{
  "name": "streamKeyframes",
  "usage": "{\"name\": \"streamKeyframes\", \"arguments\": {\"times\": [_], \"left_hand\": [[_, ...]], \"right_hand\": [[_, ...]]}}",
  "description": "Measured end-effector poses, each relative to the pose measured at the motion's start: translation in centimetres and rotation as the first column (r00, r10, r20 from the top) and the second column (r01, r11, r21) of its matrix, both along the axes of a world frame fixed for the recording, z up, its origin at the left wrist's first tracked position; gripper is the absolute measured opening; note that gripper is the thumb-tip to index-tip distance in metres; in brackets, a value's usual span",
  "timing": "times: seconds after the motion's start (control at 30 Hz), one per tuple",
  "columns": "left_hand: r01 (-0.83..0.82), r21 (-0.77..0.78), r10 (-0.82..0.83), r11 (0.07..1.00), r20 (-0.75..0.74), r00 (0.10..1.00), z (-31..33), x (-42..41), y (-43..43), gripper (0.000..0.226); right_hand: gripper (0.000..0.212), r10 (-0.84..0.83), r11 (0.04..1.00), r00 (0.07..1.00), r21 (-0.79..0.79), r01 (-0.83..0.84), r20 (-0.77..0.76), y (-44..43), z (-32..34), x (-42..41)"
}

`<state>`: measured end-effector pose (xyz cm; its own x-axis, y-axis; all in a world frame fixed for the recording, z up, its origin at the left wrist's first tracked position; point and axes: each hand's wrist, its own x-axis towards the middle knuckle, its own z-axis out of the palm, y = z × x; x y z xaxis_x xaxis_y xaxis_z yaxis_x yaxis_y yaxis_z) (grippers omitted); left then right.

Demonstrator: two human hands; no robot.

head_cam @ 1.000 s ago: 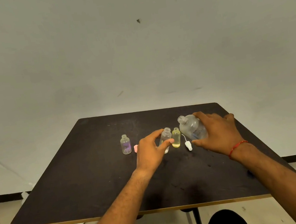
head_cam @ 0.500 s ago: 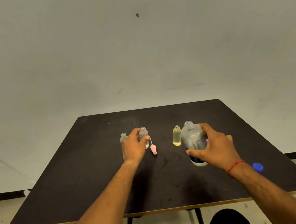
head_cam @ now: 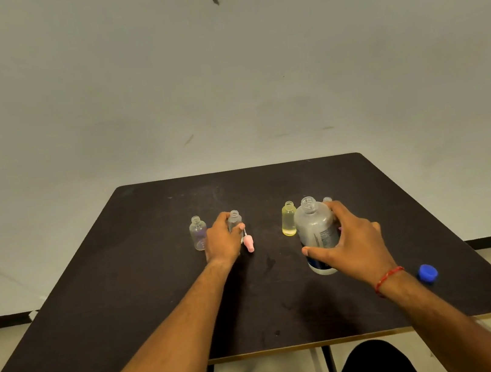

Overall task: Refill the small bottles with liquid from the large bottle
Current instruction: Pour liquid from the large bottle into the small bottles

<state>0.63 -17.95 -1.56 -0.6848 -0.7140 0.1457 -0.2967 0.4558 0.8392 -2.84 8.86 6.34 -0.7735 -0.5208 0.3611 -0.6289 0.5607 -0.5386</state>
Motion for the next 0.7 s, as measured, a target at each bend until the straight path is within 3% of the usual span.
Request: {"name": "streamKeyframes", "arguments": {"times": [0.2, 0.53, 0.7], "left_hand": [[0.006, 0.056, -0.003, 0.998, -0.048, 0.999, 0.0, -0.4, 0.4, 0.012], [-0.011, 0.102, 0.025, 0.995, -0.145, 0.989, 0.5, 0.8, 0.4, 0.055], [-0.073, 0.044, 0.081, 0.996, -0.223, 0.971, 0.6, 3.5, 0.3, 0.043]], "right_hand": [[0.080, 0.001, 1.000, 1.000, -0.001, -0.001, 0.005, -0.7, -0.5, -0.3], [0.078, -0.004, 1.000, 1.000, -0.015, 0.004, 0.025, -2.1, -1.1, -0.3], [0.074, 0.006, 0.999, 1.000, -0.037, -0.005, 0.014, -3.0, -0.5, 0.5]]}}
